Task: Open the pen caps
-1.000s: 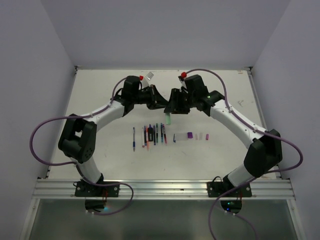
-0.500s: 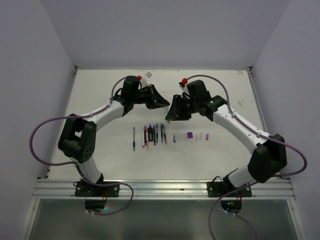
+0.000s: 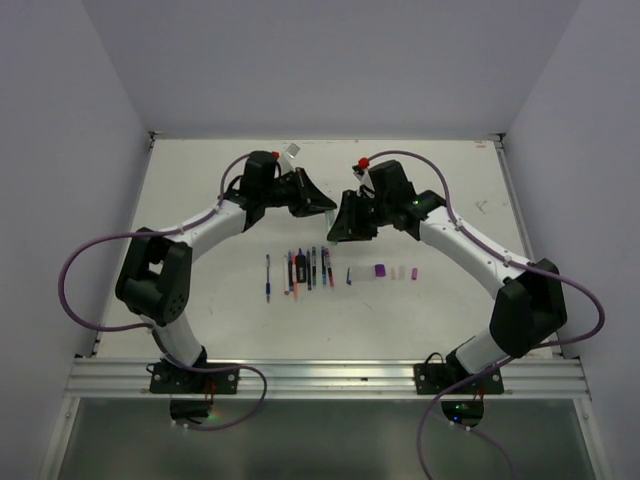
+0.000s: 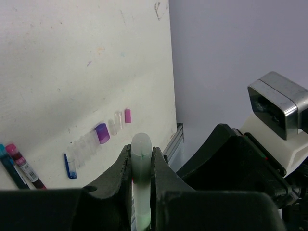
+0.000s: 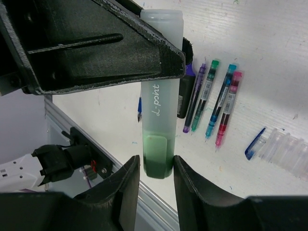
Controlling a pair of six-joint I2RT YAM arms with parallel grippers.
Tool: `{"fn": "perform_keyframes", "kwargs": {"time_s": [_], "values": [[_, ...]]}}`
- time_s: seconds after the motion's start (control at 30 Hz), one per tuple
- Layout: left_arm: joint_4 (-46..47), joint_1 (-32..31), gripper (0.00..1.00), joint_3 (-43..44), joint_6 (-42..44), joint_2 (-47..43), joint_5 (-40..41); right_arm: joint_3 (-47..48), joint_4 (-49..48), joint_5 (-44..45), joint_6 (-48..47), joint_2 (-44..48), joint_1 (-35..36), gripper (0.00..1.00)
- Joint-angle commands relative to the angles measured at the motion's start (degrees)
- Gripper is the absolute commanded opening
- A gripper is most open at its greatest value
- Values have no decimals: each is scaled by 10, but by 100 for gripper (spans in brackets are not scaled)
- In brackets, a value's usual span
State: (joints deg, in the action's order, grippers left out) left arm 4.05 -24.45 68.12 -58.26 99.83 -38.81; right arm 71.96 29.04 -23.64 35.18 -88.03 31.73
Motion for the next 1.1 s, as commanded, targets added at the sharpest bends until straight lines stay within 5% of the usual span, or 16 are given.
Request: {"fn": "perform_keyframes", "kwargs": {"time_s": [0.0, 0.2, 0.23, 0.27, 0.3, 0.4, 0.57, 0.67, 0.8, 0.9, 1.07], "values": [[32, -3, 0, 14, -34, -17, -10, -3, -14, -7, -8, -12, 10, 38], [27, -3, 0, 2, -33, -25, -6, 9, -6, 8, -18, -20, 10, 40], [29, -3, 0, 0, -33, -25, -6, 10, -6, 10, -17, -21, 10, 34], [29, -3, 0, -2, -33, -28, -5, 10, -8, 11, -16, -22, 9, 6], [29, -2, 0, -4, -34, -28, -3, 13, -8, 14, -15, -24, 10, 0], [11, -3, 0, 0, -36, -25, 19, 21, 44, 64, -23, -23, 19, 0], [-163, 12, 0, 76, -52, -10, 176, 4, 106, 216, -42, 22, 63, 0], [-177, 35, 0, 117, -52, 24, 174, -44, 114, 219, -46, 51, 84, 0], [-133, 61, 0, 102, -39, 29, 158, -80, 95, 157, -43, 79, 84, 0], [41, 77, 0, 29, -59, 6, 98, -89, 89, 140, -34, 94, 84, 0], [151, 92, 0, -25, -111, 2, 30, -97, 54, 48, -34, 80, 93, 0]]}}
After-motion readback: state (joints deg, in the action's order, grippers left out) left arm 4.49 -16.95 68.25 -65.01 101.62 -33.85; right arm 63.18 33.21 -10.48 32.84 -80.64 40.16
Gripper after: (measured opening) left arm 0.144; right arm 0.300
